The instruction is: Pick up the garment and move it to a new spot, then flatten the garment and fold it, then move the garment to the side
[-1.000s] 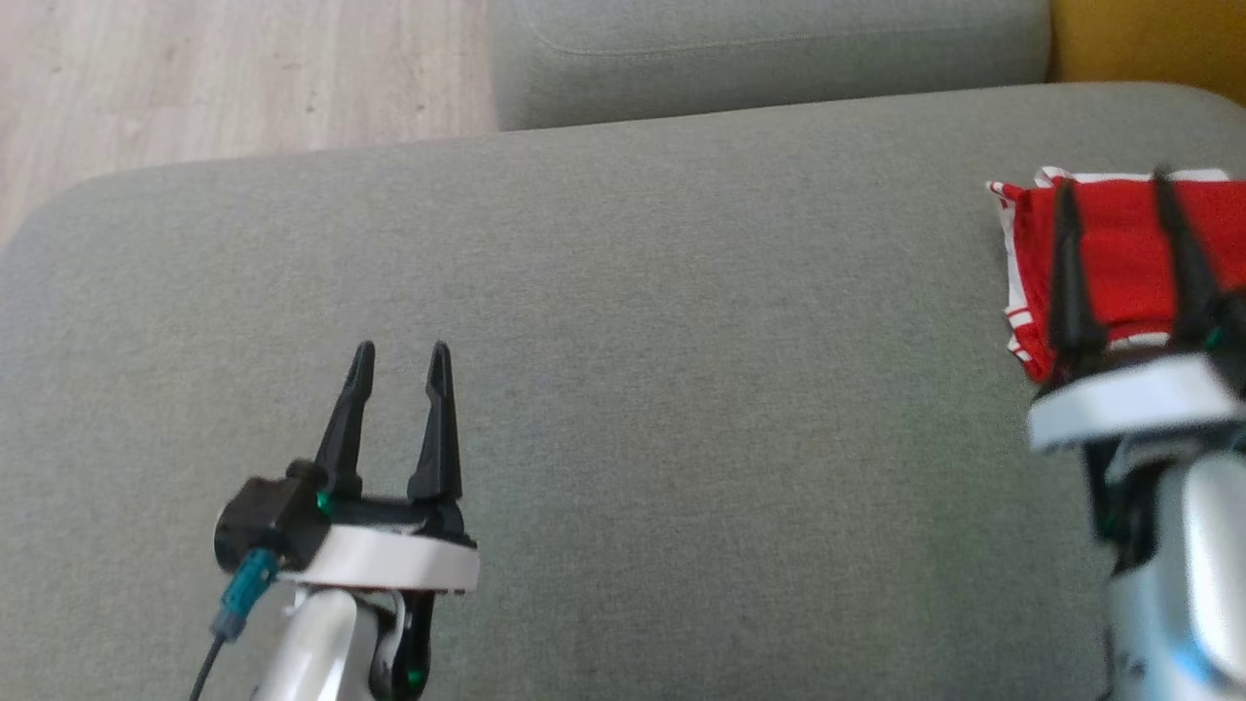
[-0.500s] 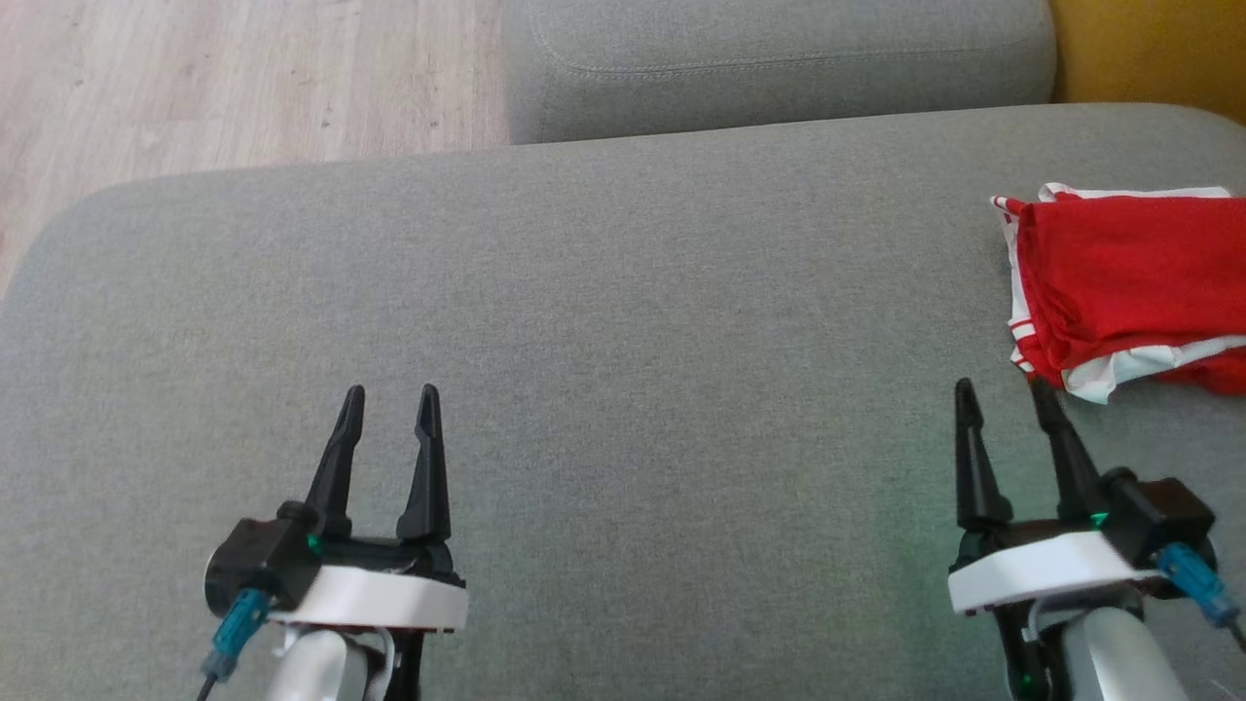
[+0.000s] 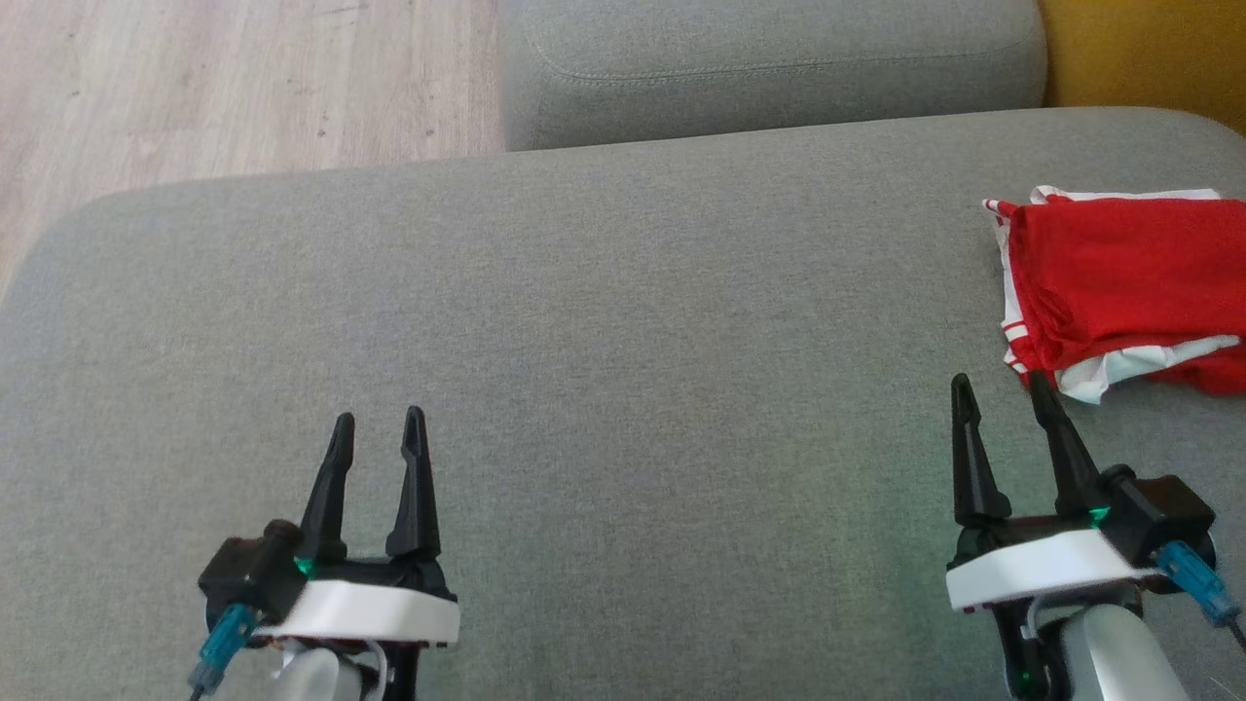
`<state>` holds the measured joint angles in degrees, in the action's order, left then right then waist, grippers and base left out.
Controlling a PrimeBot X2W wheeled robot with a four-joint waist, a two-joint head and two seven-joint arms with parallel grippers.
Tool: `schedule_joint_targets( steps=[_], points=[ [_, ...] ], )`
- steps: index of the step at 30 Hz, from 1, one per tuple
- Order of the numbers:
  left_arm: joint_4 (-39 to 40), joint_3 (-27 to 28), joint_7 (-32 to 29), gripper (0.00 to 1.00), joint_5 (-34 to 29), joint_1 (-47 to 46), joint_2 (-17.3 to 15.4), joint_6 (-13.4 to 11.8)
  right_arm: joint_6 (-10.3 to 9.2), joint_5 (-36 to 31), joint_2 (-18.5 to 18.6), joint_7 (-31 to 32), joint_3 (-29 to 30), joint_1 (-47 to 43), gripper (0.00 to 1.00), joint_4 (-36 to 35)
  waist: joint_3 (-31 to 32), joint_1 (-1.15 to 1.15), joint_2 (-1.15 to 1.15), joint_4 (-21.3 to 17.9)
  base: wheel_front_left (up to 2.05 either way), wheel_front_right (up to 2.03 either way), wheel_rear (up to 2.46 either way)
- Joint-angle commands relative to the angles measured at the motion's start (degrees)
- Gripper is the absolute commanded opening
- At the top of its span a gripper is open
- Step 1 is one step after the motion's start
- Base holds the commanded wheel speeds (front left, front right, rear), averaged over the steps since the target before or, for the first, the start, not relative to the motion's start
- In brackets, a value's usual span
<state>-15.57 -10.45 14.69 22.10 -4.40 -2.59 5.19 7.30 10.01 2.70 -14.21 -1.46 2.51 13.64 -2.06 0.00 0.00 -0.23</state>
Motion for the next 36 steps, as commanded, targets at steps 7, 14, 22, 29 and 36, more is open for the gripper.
schedule_joint_targets(
  steps=[7,14,22,29,36],
  points=[
    [1.9,1.9,0.3,1.00,1.8,-1.8,-0.3,1.0,0.19,-0.3,0.2,-0.8,-1.6,1.0,1.00,-2.5,-0.1,0.00,0.00,0.0,0.00,0.00,0.00],
    [1.1,1.9,0.3,1.00,2.9,-1.9,-0.3,1.3,0.19,-0.2,0.2,-0.8,-1.6,1.1,1.00,-2.4,-0.2,0.00,0.00,-0.1,0.00,0.00,0.00],
    [-0.8,0.1,0.0,0.00,4.1,0.0,0.0,1.4,0.00,0.0,0.0,0.0,-0.3,0.0,0.00,-0.3,0.1,0.00,0.00,-0.2,0.00,0.00,0.00],
    [-4.1,0.1,-0.5,0.00,5.8,1.6,0.0,1.4,0.00,2.2,0.0,0.5,-0.3,-1.5,0.00,3.2,0.2,0.00,0.00,-0.2,0.00,0.00,0.00],
    [-3.8,1.1,-1.8,0.00,10.2,1.4,-0.1,1.5,0.02,7.7,0.3,1.6,0.0,-1.2,0.00,3.0,0.3,0.00,0.00,-0.2,0.00,0.00,0.00]
  ],
)
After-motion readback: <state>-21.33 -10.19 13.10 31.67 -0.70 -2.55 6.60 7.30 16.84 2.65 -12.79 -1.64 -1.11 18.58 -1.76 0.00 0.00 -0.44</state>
